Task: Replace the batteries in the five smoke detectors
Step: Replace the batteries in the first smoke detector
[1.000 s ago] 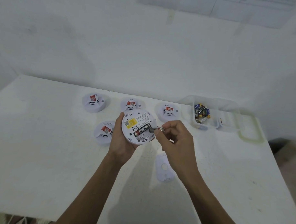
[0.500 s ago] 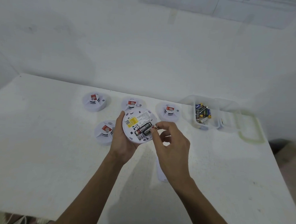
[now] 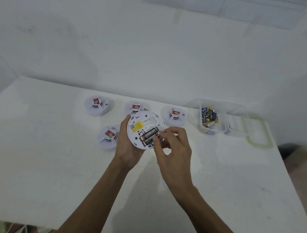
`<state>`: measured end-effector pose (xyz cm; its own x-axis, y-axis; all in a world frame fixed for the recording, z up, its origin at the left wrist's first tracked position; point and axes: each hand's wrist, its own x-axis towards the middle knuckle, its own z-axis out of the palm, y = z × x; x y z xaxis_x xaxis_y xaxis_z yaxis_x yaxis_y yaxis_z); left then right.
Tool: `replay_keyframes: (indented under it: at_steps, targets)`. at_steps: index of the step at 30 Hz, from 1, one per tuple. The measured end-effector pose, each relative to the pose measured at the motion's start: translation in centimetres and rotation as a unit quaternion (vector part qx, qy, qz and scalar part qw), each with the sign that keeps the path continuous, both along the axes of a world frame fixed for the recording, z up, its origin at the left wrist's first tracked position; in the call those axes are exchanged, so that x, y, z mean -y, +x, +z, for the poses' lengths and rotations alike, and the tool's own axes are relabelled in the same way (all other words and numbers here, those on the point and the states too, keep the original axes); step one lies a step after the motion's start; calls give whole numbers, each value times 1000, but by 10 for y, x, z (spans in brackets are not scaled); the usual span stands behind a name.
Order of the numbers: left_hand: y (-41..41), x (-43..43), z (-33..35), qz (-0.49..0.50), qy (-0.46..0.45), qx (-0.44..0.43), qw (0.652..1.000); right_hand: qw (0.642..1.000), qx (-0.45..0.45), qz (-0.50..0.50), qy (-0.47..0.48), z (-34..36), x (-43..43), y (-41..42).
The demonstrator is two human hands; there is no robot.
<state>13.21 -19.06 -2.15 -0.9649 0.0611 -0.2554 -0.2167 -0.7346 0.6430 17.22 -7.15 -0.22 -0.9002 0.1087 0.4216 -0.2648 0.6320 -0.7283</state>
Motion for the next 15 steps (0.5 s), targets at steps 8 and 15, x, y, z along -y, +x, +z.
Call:
replay_keyframes:
  at_steps: [8,15]
  targets:
    - [-3,-3,2,-30,6,12,999,998,-29,2,57,-1,-2,6]
    - [-4,1,-2,-56,22,29,998,996,-35,50,66,-2,-20,5]
